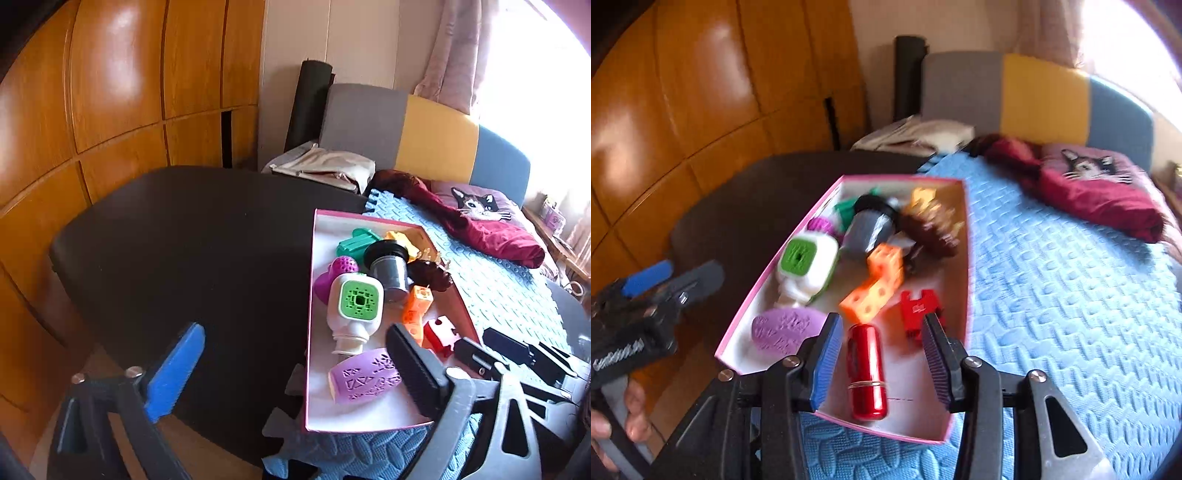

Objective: Organize rigid objects
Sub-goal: 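Lower the red tube into the tray and open the right gripper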

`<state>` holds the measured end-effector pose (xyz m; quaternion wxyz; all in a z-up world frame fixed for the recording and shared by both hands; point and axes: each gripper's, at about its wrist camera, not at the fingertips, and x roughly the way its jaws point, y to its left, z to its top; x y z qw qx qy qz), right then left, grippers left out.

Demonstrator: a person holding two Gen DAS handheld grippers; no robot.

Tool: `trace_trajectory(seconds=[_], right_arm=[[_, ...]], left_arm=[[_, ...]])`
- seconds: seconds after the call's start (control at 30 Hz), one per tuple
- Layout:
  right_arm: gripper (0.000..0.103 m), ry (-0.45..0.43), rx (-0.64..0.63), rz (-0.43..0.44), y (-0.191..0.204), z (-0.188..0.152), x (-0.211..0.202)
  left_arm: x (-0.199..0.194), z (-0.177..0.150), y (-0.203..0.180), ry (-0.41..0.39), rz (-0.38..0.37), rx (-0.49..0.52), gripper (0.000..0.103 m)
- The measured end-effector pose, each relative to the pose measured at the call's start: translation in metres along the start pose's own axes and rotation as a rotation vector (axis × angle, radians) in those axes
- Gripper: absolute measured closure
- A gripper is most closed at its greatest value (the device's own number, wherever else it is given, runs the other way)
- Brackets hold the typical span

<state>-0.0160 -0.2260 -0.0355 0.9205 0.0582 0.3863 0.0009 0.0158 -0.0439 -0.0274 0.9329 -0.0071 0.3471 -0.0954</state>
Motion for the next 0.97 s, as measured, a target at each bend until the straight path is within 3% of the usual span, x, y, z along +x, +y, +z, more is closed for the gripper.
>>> trace_trajectory(seconds=[0.3,0.5,0.97], right_arm=[[0.059,-0.026,0.035,-0.078,0.001,-0.004,-0.008],[0.059,-0.058,0.026,-0.092,0.006,-0.003,-0.016],[0.058,-0.074,0.008,-0.088,0.012,-0.002,-0.02]], left_arm=[[-0.018,-0.008,-0.01,-0.007,0.028,0.005,0.0],[-0.028,-0.012,-0.013,-0.047,0.075,0.008,0.0],[-0.032,-0.014,-0.015,-0.068,0.092,0.017,0.001]])
